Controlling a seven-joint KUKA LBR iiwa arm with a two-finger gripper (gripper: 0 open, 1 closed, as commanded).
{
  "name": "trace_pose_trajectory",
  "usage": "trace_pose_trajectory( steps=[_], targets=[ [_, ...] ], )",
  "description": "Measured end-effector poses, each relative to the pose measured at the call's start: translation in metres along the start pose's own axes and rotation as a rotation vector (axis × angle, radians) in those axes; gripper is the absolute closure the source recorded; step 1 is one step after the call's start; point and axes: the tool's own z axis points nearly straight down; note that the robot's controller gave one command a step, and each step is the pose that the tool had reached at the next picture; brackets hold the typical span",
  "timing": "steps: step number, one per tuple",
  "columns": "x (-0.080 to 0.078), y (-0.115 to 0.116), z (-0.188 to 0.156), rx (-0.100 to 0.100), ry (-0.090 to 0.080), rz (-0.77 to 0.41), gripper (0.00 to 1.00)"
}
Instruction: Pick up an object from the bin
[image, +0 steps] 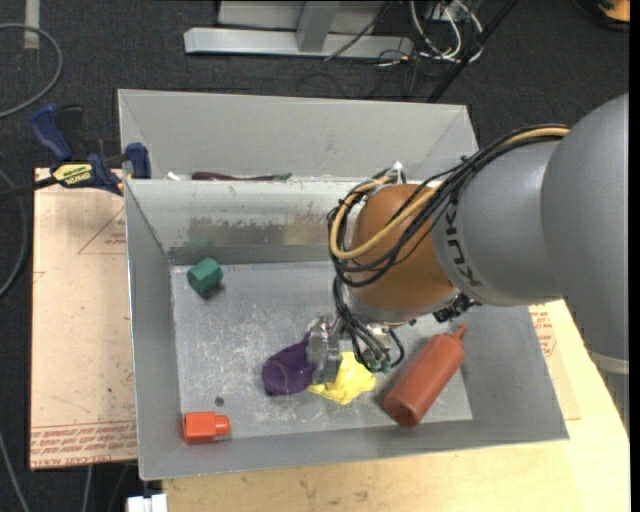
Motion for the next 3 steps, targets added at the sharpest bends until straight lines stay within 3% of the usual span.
trace_pose_trajectory(
  steps=[1,2,3],
  targets=[
    [-0.005,0.001,-0.044,0.001,0.005,-0.045,1.00],
    [-0.004,0.027,-0.049,-0.002,-0.016,-0.086,1.00],
    [0.010,0.010,-0.001,-0.004,0.001,-0.235,1.00]
  ],
)
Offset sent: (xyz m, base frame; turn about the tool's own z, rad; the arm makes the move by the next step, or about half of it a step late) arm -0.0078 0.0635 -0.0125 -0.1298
